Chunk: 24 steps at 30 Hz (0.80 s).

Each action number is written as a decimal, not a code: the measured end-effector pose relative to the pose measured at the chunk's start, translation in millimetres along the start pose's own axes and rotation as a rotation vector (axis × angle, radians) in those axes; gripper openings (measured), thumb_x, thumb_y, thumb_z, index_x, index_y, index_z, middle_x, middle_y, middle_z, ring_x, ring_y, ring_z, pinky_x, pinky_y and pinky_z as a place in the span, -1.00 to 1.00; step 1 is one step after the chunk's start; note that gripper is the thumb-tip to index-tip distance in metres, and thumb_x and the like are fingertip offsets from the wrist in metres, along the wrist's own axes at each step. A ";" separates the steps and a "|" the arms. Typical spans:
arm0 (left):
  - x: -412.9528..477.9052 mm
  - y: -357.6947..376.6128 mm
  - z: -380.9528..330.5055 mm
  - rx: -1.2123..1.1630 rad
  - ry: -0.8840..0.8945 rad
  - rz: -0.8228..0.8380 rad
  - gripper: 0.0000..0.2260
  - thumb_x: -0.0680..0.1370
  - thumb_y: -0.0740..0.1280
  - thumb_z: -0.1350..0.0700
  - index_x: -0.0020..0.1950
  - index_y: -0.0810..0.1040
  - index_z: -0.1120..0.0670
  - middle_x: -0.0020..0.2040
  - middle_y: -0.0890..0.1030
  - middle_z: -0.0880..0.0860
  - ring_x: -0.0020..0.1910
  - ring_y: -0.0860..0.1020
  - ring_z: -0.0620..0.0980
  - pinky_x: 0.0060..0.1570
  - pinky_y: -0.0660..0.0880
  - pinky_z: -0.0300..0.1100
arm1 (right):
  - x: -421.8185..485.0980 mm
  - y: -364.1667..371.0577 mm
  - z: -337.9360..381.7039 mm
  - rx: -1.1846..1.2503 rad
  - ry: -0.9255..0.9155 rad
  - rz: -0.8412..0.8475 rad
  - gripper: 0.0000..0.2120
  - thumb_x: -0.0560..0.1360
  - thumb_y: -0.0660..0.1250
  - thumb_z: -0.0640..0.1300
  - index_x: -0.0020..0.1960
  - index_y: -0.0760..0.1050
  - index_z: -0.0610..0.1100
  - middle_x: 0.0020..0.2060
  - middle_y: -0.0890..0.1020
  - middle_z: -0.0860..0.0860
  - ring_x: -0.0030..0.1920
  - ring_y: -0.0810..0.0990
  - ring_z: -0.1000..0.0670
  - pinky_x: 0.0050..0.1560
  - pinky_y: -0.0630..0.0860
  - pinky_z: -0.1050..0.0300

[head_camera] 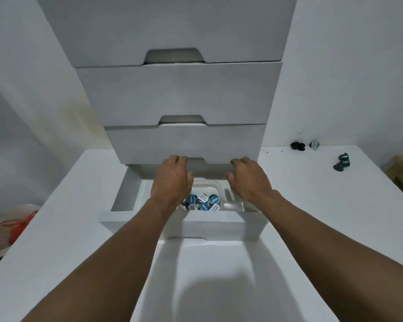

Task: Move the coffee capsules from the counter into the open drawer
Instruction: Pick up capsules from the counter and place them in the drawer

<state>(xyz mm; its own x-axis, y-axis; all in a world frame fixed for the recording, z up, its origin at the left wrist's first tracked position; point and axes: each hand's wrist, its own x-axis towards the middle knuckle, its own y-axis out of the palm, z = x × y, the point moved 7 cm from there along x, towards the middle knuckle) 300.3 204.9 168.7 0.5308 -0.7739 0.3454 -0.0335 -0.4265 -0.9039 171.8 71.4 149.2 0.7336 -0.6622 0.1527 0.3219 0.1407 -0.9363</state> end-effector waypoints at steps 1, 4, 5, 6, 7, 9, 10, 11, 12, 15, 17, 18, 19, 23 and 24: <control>-3.3 -11.6 -7.4 -0.007 0.019 -0.020 -0.66 0.54 0.26 0.10 0.28 0.43 0.20 0.18 0.50 0.18 0.14 0.47 0.14 0.17 0.47 -0.01 | -9.4 -12.9 0.9 0.000 0.007 -0.021 -0.65 0.54 0.22 -0.06 0.26 0.44 -0.21 0.13 0.54 -0.19 0.15 0.49 -0.22 0.12 0.47 -0.03; -15.6 -40.3 -33.1 -0.026 0.085 -0.057 -0.65 0.54 0.26 0.12 0.30 0.41 0.21 0.20 0.50 0.20 0.15 0.47 0.18 0.16 0.45 0.02 | -42.7 -49.8 -3.0 0.020 0.064 -0.104 -0.63 0.54 0.19 -0.08 0.29 0.40 -0.23 0.16 0.51 -0.20 0.18 0.48 -0.21 0.16 0.45 -0.04; -21.4 -47.8 -42.5 -0.038 0.106 -0.063 -0.65 0.54 0.27 0.13 0.29 0.42 0.21 0.19 0.51 0.21 0.14 0.48 0.20 0.15 0.45 0.04 | -56.9 -60.2 -6.4 0.027 0.100 -0.122 -0.63 0.55 0.19 -0.08 0.29 0.40 -0.23 0.17 0.51 -0.21 0.19 0.47 -0.21 0.16 0.45 -0.03; -28.6 -53.8 -51.7 -0.053 0.126 -0.069 -0.66 0.53 0.27 0.13 0.28 0.43 0.22 0.18 0.52 0.21 0.12 0.49 0.21 0.13 0.46 0.06 | -71.7 -68.1 -9.6 0.027 0.128 -0.134 -0.63 0.55 0.19 -0.07 0.30 0.39 -0.23 0.18 0.51 -0.20 0.20 0.47 -0.21 0.16 0.44 -0.03; -36.8 -59.1 -61.5 -0.067 0.144 -0.075 -0.66 0.52 0.28 0.13 0.27 0.44 0.22 0.16 0.52 0.22 0.11 0.49 0.22 0.12 0.46 0.08 | -87.6 -74.3 -12.4 0.019 0.148 -0.137 -0.62 0.56 0.19 -0.06 0.31 0.39 -0.22 0.19 0.50 -0.20 0.21 0.46 -0.20 0.16 0.43 -0.03; -54.6 -66.0 -80.7 -0.092 0.161 -0.073 -0.66 0.52 0.28 0.12 0.26 0.45 0.21 0.16 0.52 0.21 0.10 0.50 0.22 0.11 0.46 0.07 | -119.7 -83.6 -18.8 0.014 0.188 -0.134 -0.61 0.57 0.19 -0.04 0.32 0.37 -0.22 0.21 0.49 -0.18 0.22 0.45 -0.19 0.16 0.43 -0.03; -63.7 -67.3 -89.8 -0.101 0.161 -0.063 -0.66 0.52 0.27 0.12 0.26 0.44 0.20 0.16 0.52 0.20 0.10 0.50 0.21 0.11 0.45 0.04 | -135.3 -86.9 -23.5 0.016 0.213 -0.127 -0.60 0.57 0.18 -0.03 0.32 0.37 -0.22 0.21 0.49 -0.18 0.22 0.46 -0.19 0.16 0.42 -0.02; -73.1 -67.4 -99.2 -0.110 0.163 -0.049 -0.67 0.52 0.27 0.11 0.26 0.44 0.20 0.16 0.52 0.19 0.09 0.51 0.19 0.10 0.45 0.02 | -150.2 -90.1 -28.5 0.014 0.233 -0.118 -0.60 0.57 0.18 -0.03 0.33 0.36 -0.21 0.21 0.49 -0.17 0.22 0.46 -0.18 0.15 0.42 -0.02; -82.3 -66.5 -109.0 -0.116 0.174 -0.037 -0.68 0.53 0.26 0.11 0.25 0.44 0.19 0.16 0.53 0.19 0.08 0.51 0.18 0.08 0.47 0.01 | -163.6 -92.8 -33.9 0.006 0.245 -0.114 -0.60 0.57 0.18 -0.03 0.33 0.36 -0.20 0.21 0.49 -0.16 0.22 0.46 -0.18 0.15 0.42 -0.02; -102.0 -61.2 -141.6 -0.131 0.221 -0.010 -0.71 0.54 0.26 0.08 0.22 0.45 0.17 0.13 0.53 0.17 0.06 0.50 0.17 0.04 0.46 -0.01 | -196.2 -105.1 -52.9 0.006 0.295 -0.127 -0.58 0.58 0.18 -0.02 0.37 0.33 -0.19 0.23 0.47 -0.15 0.25 0.45 -0.17 0.17 0.40 0.00; -108.8 -55.0 -163.0 -0.142 0.242 0.009 -0.72 0.54 0.26 0.09 0.20 0.45 0.18 0.11 0.53 0.17 0.06 0.50 0.17 0.03 0.44 -0.03 | -212.5 -111.7 -69.2 0.006 0.326 -0.129 -0.58 0.58 0.18 -0.02 0.37 0.33 -0.19 0.24 0.47 -0.15 0.26 0.44 -0.17 0.18 0.39 0.00; -110.9 -51.5 -174.2 -0.141 0.255 0.015 -0.73 0.54 0.25 0.09 0.20 0.46 0.18 0.11 0.54 0.17 0.05 0.50 0.16 0.02 0.43 -0.03 | -218.9 -114.7 -78.3 -0.001 0.335 -0.128 -0.58 0.58 0.18 -0.02 0.37 0.33 -0.19 0.23 0.47 -0.15 0.25 0.45 -0.17 0.17 0.39 0.00; -111.7 -48.2 -185.7 -0.139 0.267 0.022 -0.73 0.54 0.24 0.09 0.20 0.46 0.18 0.11 0.54 0.17 0.05 0.50 0.16 0.02 0.44 -0.03 | -224.0 -118.1 -88.3 -0.004 0.345 -0.130 -0.59 0.58 0.18 -0.02 0.36 0.34 -0.19 0.22 0.48 -0.16 0.24 0.45 -0.17 0.16 0.40 -0.01; -104.9 -30.1 -234.9 -0.134 0.297 0.058 -0.71 0.56 0.21 0.09 0.24 0.43 0.19 0.15 0.51 0.17 0.08 0.50 0.17 0.02 0.45 -0.01 | -236.9 -133.7 -137.7 0.006 0.392 -0.156 -0.61 0.57 0.18 -0.02 0.33 0.36 -0.19 0.19 0.49 -0.16 0.21 0.46 -0.18 0.14 0.40 -0.02; -101.4 -24.7 -248.7 -0.134 0.304 0.065 -0.71 0.57 0.21 0.08 0.24 0.43 0.18 0.16 0.51 0.16 0.08 0.50 0.17 0.03 0.45 -0.01 | -238.0 -137.4 -151.8 0.004 0.396 -0.159 -0.61 0.57 0.18 -0.02 0.34 0.35 -0.19 0.20 0.49 -0.16 0.21 0.46 -0.17 0.15 0.40 -0.01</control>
<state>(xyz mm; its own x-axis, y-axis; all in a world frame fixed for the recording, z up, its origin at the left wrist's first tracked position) 36.8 177.4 218.8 0.2479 -0.8971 0.3658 -0.1808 -0.4138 -0.8923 -138.0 97.9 193.4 0.3881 -0.9075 0.1606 0.4156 0.0167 -0.9094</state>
